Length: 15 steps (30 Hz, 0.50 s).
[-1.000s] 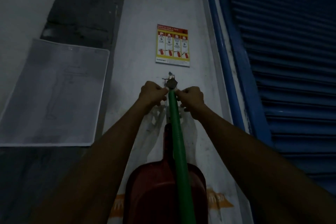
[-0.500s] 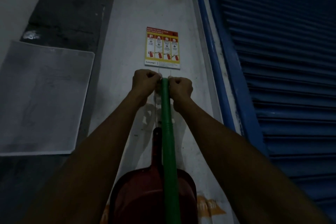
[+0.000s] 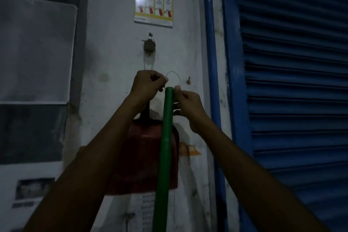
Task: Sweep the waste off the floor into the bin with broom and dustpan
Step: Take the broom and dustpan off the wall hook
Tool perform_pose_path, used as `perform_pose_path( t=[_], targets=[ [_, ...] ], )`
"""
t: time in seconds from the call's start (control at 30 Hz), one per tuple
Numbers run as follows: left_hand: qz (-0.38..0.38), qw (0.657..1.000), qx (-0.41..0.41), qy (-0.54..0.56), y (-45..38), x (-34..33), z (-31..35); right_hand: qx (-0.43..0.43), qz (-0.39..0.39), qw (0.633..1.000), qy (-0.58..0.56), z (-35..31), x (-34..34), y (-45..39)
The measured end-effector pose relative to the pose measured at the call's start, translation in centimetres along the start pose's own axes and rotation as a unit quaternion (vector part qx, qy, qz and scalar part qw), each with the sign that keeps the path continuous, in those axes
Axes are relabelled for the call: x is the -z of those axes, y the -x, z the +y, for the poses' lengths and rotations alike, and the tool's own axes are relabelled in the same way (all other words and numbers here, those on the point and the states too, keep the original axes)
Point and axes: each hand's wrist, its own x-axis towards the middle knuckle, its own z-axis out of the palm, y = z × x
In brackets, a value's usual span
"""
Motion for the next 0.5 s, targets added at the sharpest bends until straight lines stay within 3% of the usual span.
perform_pose_path(
  t=[0.1,0.17,0.3,0.5],
  targets=[
    [0.000,1.000,0.021,-0.010,2.1,-1.0,0.4,-0.010,-0.070,0.997,0.025,1.8,1.1,3.4],
    [-0.005,0.999,0.023,-0.023,3.2,-1.3,0.8,0.002,-0.075,0.996,0.037,2.3,1.6,4.9],
    [-0.013,0.999,0.011,-0.047,4.4,-1.7,1.4,0.020,-0.053,0.996,0.074,2.5,1.7,5.8],
    [0.052,0.993,-0.042,-0.099,3.1,-1.7,1.6,0.058,0.036,0.996,0.049,1.8,0.1,4.6]
  ],
)
